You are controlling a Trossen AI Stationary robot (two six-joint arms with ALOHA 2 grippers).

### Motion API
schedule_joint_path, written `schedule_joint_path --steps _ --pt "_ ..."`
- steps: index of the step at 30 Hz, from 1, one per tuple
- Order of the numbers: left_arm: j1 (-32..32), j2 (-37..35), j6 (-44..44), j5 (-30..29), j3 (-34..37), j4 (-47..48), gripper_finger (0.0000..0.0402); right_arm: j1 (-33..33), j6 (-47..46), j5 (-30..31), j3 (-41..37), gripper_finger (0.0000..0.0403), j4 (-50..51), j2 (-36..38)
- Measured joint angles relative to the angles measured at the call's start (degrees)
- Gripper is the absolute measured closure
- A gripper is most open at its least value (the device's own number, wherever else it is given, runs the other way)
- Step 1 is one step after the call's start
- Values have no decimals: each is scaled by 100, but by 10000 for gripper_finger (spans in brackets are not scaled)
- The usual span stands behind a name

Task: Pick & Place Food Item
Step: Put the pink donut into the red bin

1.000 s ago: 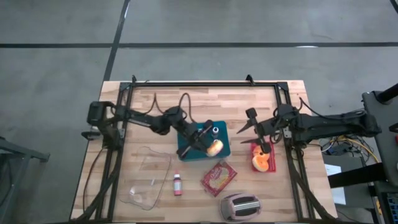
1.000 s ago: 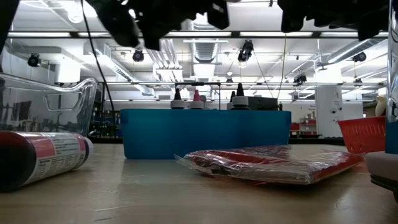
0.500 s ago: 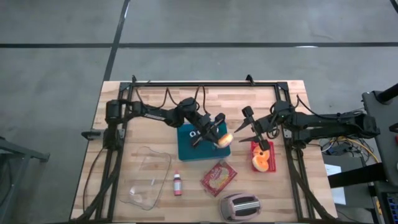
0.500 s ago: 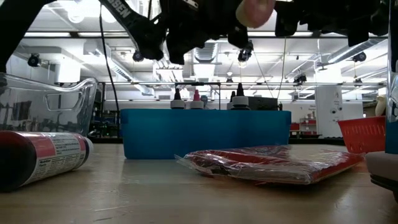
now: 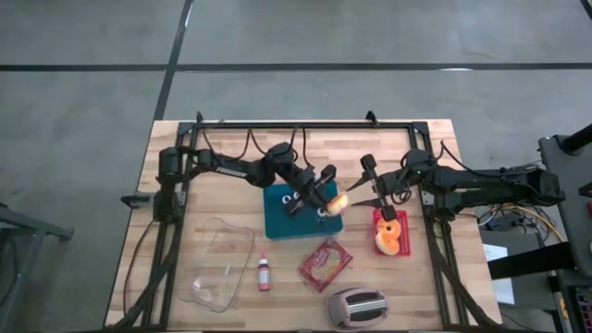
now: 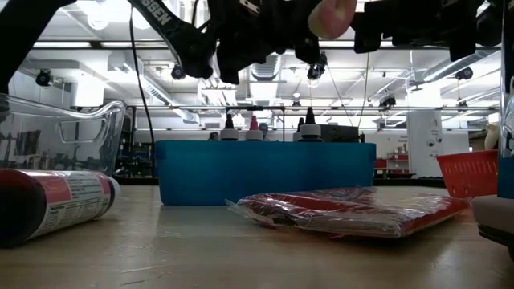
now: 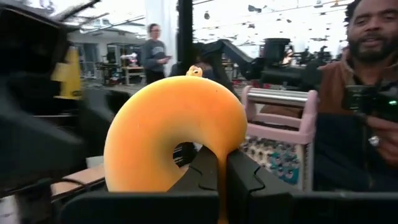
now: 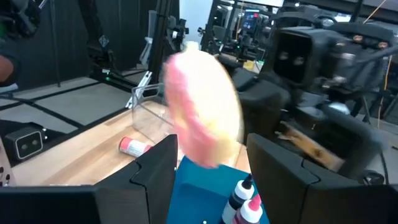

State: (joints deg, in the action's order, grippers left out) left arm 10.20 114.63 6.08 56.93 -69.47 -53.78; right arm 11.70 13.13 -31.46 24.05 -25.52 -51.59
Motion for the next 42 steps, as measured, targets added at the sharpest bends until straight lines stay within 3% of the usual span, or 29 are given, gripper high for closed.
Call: schedule_joint_path --steps 20,26,34,42 --pt "98 -5 -93 -210 0 215 401 -2 -75 -19 495 220 5 -825" --pt "101 -11 -93 -226 6 275 401 -30 -70 -24 638 269 293 -760" --pt "96 -15 -130 -247 9 280 401 -238 67 -21 627 381 482 -556" --pt "94 -22 -135 -381 15 284 387 -330 -44 17 625 390 476 -591"
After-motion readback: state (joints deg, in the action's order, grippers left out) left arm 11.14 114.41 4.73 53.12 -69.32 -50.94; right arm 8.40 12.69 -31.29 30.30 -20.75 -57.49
